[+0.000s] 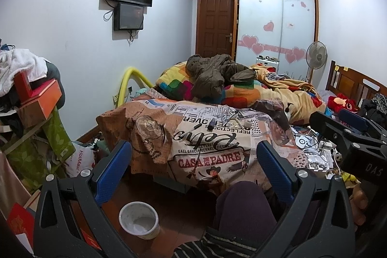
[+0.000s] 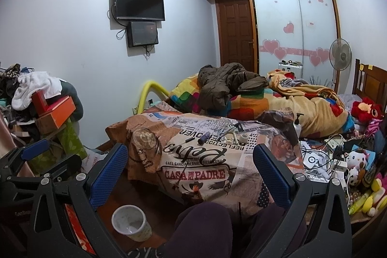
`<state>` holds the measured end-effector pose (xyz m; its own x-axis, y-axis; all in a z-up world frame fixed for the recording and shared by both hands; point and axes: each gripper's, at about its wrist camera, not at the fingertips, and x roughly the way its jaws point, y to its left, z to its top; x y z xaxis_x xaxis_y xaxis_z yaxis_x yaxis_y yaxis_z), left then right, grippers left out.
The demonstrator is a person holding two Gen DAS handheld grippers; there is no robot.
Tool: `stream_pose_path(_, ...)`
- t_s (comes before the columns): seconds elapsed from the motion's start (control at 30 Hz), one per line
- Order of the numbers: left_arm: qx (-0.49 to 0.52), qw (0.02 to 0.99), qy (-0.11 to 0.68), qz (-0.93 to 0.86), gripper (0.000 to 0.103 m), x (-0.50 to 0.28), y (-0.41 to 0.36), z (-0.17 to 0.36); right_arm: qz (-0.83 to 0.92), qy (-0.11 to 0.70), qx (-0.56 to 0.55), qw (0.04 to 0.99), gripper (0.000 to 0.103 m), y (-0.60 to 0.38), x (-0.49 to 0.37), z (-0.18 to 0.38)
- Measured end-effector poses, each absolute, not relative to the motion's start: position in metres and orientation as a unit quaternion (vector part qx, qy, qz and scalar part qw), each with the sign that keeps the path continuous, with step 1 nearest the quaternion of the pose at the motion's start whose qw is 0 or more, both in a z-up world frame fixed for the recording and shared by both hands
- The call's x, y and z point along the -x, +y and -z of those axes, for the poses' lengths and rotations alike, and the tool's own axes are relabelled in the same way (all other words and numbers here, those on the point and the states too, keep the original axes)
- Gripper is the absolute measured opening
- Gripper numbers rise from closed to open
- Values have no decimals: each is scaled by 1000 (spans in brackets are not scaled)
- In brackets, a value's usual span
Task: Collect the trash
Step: 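Grasp the black marker with the left tool while the right tool grasps the clear tape roll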
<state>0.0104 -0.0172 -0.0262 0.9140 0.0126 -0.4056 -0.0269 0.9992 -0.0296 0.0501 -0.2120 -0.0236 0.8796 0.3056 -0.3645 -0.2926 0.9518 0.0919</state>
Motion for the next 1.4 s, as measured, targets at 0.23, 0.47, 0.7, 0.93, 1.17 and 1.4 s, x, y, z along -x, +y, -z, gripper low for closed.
stream_pose_path(0.23,15,976,219,-10,103,-42,-12,23,-135,195,-21,971,103,-219,-77,25)
stream_pose_path(0.47,26,974,227,4,103,-94,-9,22,-113,208,-29,971,103,-232,-120,30)
stream_pose_path(0.7,27,970,240,20,103,-159,-17,25,-93,233,-36,967,103,-252,-166,41)
stream_pose_path(0.93,27,962,269,33,102,-230,-31,47,-68,262,-30,962,103,-271,-219,66)
stream_pose_path(1.17,22,944,326,42,83,-308,-40,91,-61,301,-24,951,103,-283,-279,100)
stream_pose_path(1.4,18,923,382,30,82,-397,-29,153,-70,353,-30,932,93,-294,-342,139)
